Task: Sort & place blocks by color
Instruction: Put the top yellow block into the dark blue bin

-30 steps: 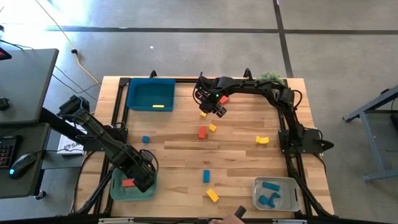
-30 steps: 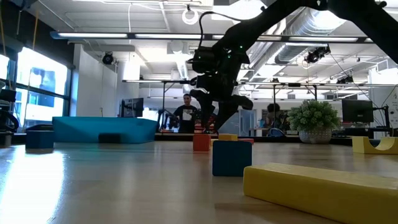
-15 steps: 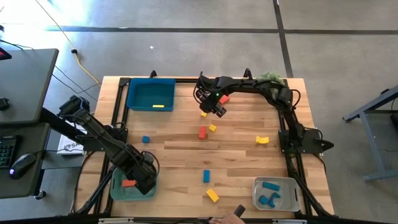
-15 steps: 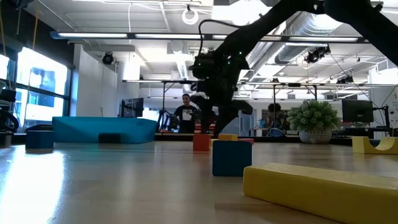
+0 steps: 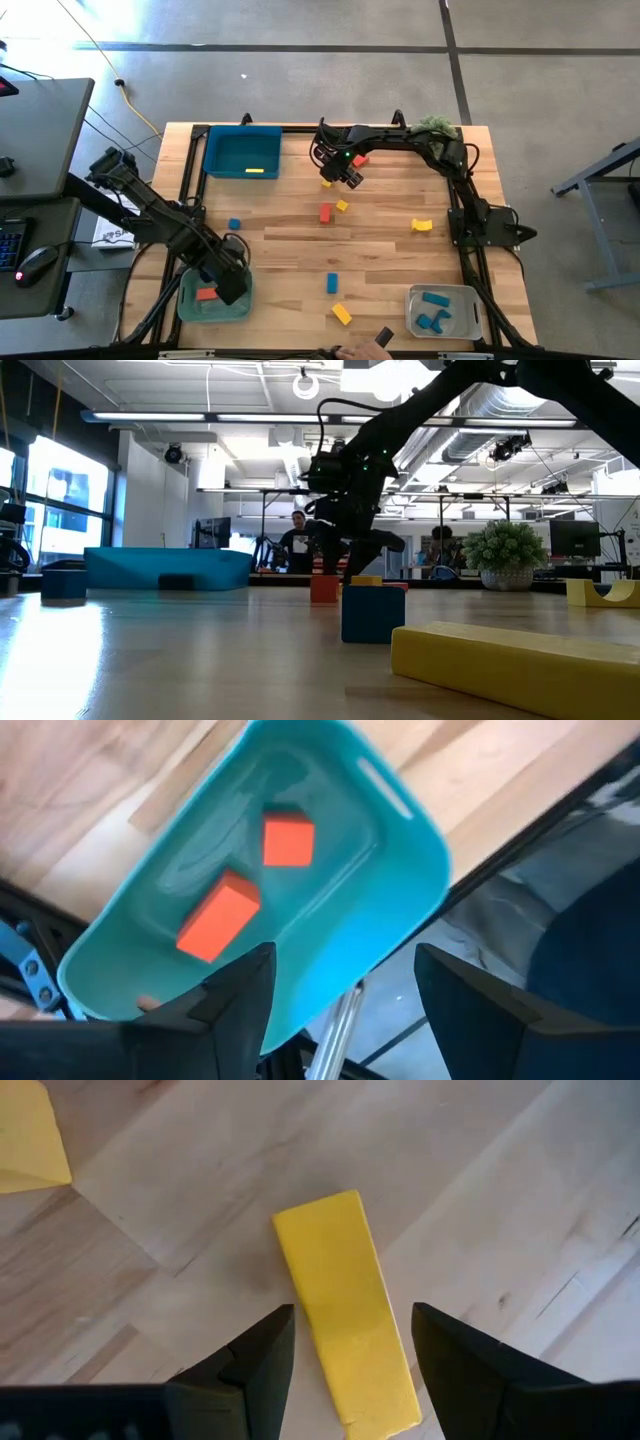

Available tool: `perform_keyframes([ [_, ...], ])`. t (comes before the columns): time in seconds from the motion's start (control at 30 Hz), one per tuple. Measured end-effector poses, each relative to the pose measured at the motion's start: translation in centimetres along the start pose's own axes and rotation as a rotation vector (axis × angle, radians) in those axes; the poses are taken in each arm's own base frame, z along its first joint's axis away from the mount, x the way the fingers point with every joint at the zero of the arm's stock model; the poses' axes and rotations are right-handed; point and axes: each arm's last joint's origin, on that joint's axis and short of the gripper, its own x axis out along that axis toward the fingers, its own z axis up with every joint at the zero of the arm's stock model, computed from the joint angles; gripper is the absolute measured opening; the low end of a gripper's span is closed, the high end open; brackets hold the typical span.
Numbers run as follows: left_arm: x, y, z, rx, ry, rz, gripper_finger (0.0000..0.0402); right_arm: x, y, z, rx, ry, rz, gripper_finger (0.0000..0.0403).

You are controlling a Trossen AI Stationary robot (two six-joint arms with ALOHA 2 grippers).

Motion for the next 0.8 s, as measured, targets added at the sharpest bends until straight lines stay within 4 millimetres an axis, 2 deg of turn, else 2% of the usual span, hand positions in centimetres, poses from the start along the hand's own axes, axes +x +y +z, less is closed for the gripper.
perform_keyframes([
  [0.43, -5.3, 2.9, 1.6, -0.007, -0.186, -0.198, 0.0229, 0.7, -0.1, -0.5, -0.073, 0.112, -0.018, 0.0191],
  [0.8, -6.3, 3.7, 1.9, 0.036, -0.234, -0.229, 0.0229, 0.7, -0.1, -0.5, -0.105, 0.117, -0.018, 0.019],
])
